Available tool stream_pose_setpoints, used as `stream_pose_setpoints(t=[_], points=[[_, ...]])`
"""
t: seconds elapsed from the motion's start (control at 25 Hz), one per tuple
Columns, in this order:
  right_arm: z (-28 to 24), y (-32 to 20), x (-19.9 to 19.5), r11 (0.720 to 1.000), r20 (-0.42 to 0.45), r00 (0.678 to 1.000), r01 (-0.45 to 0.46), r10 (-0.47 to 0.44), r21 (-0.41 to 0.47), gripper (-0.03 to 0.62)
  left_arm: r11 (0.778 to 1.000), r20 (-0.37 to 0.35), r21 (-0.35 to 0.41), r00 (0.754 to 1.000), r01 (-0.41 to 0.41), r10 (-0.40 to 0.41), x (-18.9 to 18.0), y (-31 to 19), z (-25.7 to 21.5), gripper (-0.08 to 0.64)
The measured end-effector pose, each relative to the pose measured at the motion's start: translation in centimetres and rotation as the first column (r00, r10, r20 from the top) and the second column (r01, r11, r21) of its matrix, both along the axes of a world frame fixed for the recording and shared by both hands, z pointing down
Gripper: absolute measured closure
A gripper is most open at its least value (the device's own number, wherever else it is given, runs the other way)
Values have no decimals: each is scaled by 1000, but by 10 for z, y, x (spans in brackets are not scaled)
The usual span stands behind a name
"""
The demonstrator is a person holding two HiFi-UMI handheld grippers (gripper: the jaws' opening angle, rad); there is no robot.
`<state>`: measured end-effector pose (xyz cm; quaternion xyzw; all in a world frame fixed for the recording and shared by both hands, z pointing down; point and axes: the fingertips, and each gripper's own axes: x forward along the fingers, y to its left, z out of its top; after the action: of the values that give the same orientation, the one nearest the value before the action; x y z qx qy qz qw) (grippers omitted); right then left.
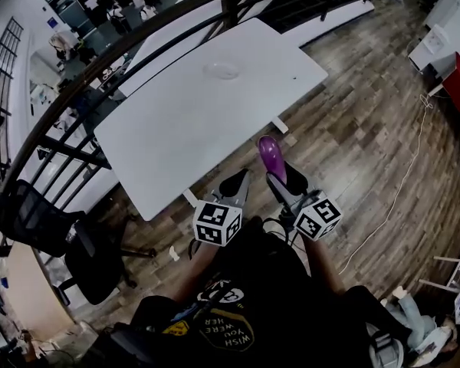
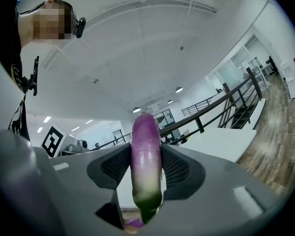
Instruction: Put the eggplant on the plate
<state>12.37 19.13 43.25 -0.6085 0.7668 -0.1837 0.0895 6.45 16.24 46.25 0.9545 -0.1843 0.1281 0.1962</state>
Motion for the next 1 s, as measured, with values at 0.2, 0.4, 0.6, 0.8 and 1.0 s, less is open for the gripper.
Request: stream_pose_setpoints(t=[0.2,0.4,0.6,0.8,1.0], points=[[-2,-43,27,1000,16,999,28,-28,1,390,999,8,-44,1000,24,-23,28,-44,12,555],[12,-103,51,1000,8,1000,17,-17,-13,390,1000,-4,-2,1000,13,-13,57,-107,13,555],[6,-172,56,1000,-37,999,12,-13,-19,390,999,-24,-13,999,32,-32,67,-184,14,555],[10,-229,61,998,-50,999,-14,11,-53,390,999,-35,-51,999,20,-22,71,-244,21,555],[21,-264,60,996,-48,999,-19,15,-89,390,997,-21,-77,1000,18,-20,71,-282,33,555]])
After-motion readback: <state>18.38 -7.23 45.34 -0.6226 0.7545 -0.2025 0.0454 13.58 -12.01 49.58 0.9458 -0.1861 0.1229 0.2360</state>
